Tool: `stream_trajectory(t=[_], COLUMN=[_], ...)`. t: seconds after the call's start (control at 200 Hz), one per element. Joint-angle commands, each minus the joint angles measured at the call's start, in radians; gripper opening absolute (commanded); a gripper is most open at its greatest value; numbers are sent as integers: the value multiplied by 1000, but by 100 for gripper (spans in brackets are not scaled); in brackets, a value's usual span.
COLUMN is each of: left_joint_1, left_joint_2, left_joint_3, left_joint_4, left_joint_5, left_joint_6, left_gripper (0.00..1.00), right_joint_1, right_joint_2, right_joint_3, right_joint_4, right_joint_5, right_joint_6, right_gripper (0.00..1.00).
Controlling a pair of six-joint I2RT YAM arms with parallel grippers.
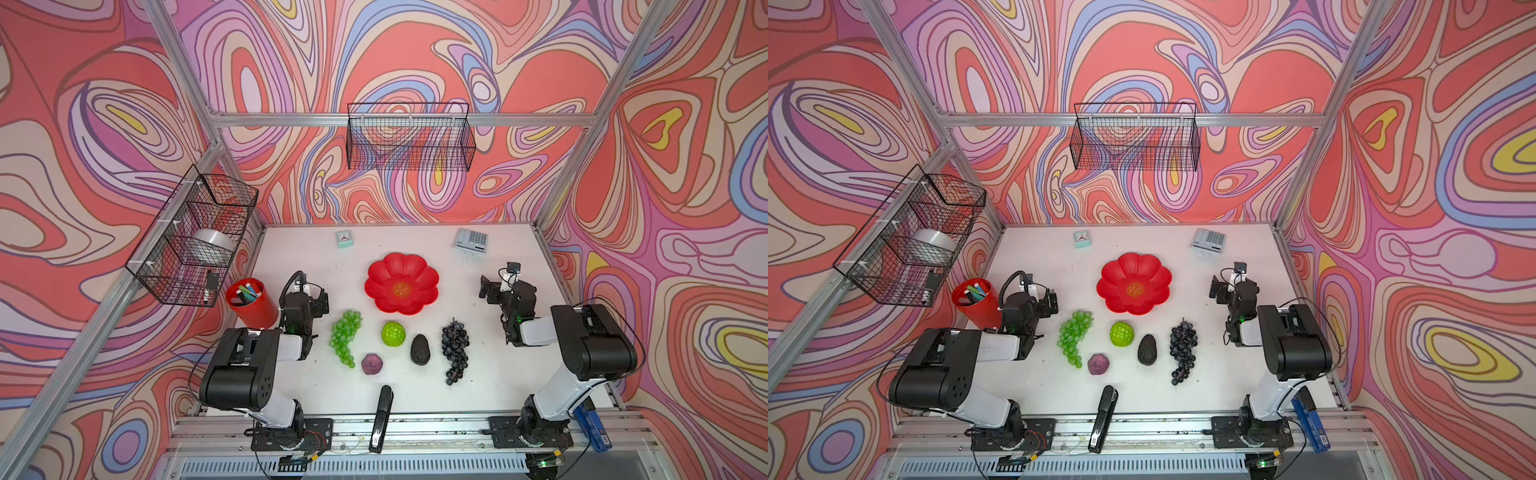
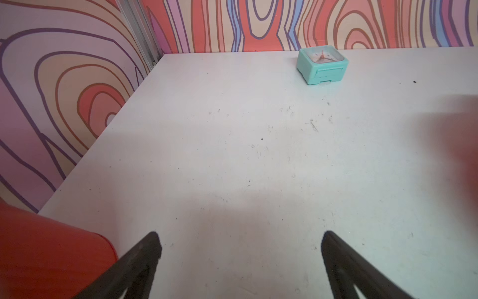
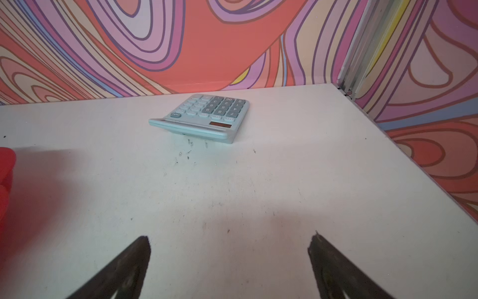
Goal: Arrange fruit in a fruit bowl
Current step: Pick up the fruit from the center of the table.
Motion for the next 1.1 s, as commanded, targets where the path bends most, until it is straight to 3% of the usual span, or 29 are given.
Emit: stream_trajectory(t=[0.0,0.866,0.971,1.092], left_joint_1=[3,3,3,3], left_joint_2=[-4,-7,-42,-77], left_joint_3=[6,5,29,110], left_joint_4=[39,40,-37,-204], left_joint_5=[2,-15,-61,-108], left_joint_6=[-2,-3,-27,-44], left_gripper=[100,100,100,100], right_joint_1=[-4,-4,-4,-4], right_joint_2=[-12,-12,-84,-173], right_joint_3=[-3,-4,-18,4], right_joint_4=[-1,1,-29,-137], right_joint_5=[2,3,77,76], right_joint_6=[-4,-2,29,22], right_gripper=[98,98,98,99])
